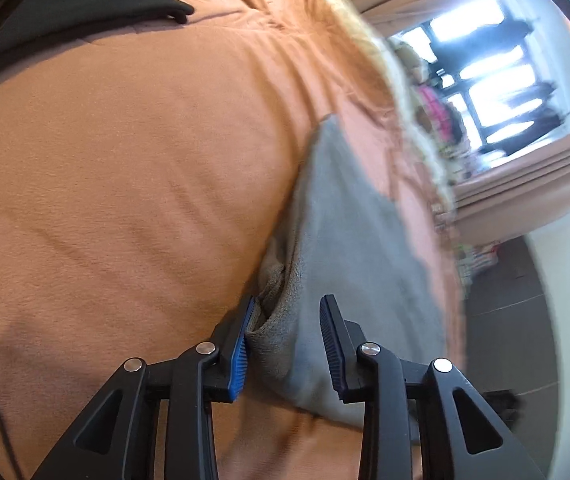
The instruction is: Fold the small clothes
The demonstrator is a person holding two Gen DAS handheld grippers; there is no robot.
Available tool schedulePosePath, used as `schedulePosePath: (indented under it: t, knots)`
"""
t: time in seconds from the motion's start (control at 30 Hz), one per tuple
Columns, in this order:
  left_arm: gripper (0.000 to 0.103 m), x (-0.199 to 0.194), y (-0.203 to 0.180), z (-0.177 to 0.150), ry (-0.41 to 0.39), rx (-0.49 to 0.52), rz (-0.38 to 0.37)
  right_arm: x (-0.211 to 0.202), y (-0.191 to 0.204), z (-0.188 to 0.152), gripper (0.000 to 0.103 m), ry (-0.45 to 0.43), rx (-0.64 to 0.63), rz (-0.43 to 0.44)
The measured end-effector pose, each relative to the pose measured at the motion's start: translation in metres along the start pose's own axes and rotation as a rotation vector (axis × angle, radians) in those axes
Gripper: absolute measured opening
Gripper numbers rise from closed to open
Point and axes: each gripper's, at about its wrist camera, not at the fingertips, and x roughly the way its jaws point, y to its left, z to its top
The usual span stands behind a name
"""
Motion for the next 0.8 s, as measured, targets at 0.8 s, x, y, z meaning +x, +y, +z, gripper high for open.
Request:
schedulePosePath:
  t: [0.8]
  knots:
    - [0.018, 0.014, -0.009, -0.018, -0.031, 0.071, 0.269, 0.066, 0.007, 0.116, 0.004, 0.058, -0.031, -0.19]
